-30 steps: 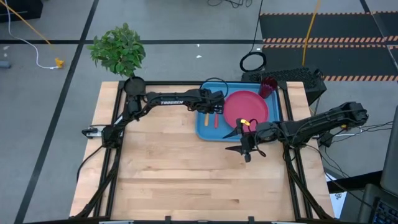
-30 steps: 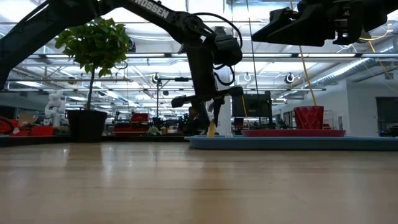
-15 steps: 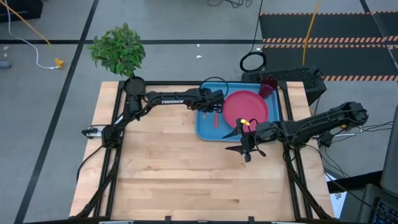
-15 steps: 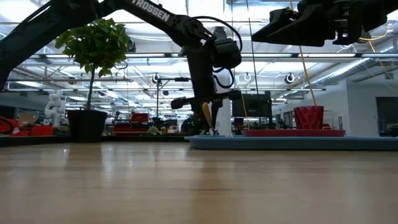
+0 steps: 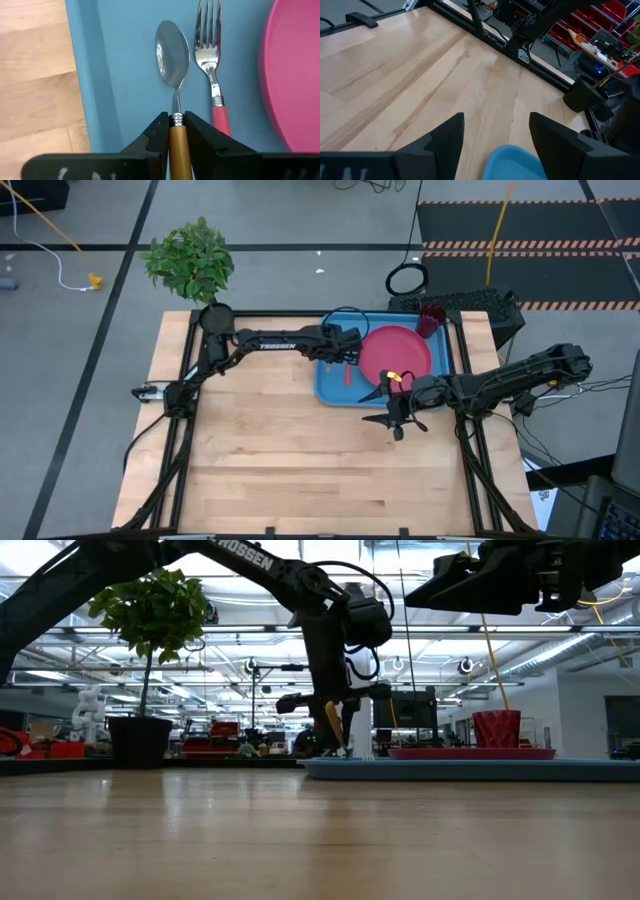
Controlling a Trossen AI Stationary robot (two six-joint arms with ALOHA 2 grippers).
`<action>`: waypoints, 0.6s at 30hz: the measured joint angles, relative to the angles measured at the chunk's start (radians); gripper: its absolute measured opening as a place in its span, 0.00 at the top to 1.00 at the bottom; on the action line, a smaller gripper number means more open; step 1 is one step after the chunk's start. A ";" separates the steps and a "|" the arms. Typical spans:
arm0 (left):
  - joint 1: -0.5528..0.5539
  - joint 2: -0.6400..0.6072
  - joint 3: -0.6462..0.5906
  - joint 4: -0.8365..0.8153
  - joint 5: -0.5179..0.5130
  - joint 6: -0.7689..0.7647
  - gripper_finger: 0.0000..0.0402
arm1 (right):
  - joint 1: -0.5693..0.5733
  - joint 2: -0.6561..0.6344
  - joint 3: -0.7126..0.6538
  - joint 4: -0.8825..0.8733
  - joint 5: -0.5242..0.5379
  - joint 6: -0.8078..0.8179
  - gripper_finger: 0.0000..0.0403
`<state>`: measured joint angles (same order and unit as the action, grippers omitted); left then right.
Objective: Pick and place plate/cup/fork/spoon on tray
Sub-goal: Put the yellow spoon on the blue tray to the left of the pink fork
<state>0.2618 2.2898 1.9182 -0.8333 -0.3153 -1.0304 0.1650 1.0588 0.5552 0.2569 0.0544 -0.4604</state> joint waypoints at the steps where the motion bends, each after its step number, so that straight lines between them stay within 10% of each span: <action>1: 0.000 0.000 0.000 0.000 0.000 0.003 0.86 | 0.000 0.000 0.000 0.000 0.000 0.000 0.46; 18: -0.009 0.050 -0.002 0.023 -0.036 0.008 0.85 | 0.000 0.000 0.000 -0.009 0.000 0.000 0.46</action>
<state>0.2526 2.3398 1.9163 -0.8101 -0.3516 -1.0222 0.1650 1.0584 0.5552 0.2475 0.0544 -0.4603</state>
